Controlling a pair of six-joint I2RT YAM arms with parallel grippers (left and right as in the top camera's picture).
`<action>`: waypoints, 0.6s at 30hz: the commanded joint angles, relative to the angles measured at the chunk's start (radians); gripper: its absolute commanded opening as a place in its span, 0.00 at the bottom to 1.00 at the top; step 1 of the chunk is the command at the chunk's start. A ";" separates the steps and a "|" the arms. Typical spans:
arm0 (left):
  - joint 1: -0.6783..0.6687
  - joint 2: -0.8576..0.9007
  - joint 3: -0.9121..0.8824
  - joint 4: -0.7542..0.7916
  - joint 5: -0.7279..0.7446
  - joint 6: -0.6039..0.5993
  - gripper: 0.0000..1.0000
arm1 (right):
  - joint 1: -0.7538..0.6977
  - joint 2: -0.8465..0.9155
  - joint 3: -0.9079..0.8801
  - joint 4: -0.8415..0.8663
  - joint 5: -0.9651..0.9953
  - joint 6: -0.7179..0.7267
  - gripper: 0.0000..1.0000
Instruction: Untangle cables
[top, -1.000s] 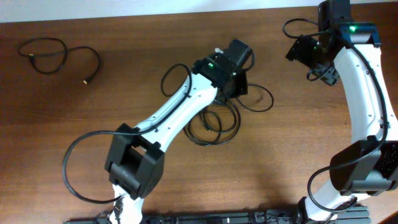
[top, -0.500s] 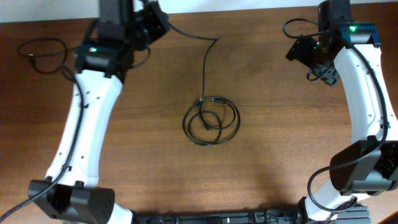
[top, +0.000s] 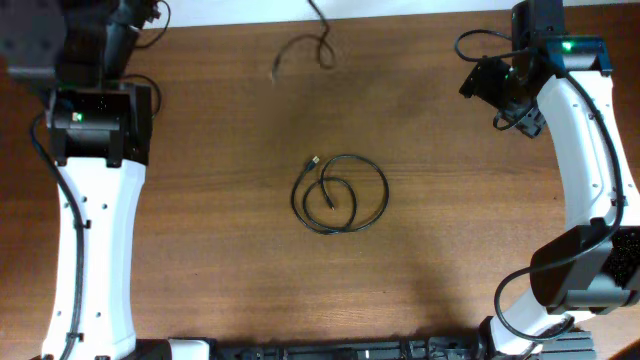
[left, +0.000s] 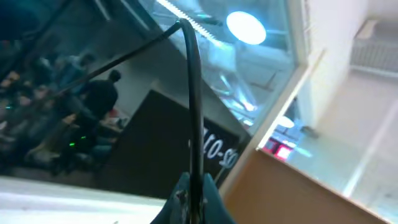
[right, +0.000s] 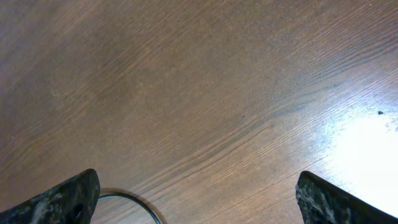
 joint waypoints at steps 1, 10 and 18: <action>0.003 -0.011 0.010 -0.014 0.019 -0.069 0.00 | 0.000 0.010 0.002 0.001 0.015 -0.002 0.98; 0.044 -0.011 0.010 -0.507 -0.333 0.377 0.00 | 0.000 0.010 0.002 0.001 0.015 -0.002 0.98; 0.290 -0.011 0.010 -0.546 -0.463 0.570 0.00 | 0.000 0.010 0.002 0.001 0.015 -0.002 0.98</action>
